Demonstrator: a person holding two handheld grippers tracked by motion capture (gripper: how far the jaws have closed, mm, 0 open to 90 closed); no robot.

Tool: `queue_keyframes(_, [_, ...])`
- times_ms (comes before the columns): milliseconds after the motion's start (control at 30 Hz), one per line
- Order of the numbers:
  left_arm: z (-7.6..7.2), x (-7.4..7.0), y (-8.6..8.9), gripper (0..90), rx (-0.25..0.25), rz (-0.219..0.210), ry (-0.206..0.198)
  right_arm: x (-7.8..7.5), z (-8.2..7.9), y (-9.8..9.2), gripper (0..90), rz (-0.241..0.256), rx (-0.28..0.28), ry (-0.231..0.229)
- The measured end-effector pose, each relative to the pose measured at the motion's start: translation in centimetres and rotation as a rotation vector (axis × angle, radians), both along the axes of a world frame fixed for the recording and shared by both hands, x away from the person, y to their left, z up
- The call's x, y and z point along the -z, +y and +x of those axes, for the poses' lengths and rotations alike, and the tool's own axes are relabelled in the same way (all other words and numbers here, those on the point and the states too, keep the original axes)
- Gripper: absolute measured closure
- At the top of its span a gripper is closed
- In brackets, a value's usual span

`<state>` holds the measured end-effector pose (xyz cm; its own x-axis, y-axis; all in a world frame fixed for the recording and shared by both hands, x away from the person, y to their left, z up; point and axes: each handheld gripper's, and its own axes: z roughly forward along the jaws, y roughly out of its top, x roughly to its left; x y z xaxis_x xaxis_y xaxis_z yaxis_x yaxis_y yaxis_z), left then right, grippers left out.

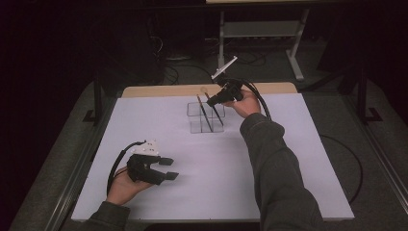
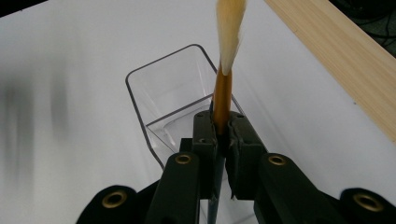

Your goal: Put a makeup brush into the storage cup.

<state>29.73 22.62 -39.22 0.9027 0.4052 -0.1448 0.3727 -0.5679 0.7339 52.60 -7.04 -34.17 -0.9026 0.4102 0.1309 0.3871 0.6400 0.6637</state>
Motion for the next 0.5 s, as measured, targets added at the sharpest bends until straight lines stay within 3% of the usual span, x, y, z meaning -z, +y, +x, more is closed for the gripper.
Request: queue_keyframes(500, [0.05,0.14,-0.07,42.0,-0.002,0.005,0.010,0.79,-0.34,-0.65,81.7,-0.010,0.028,0.011])
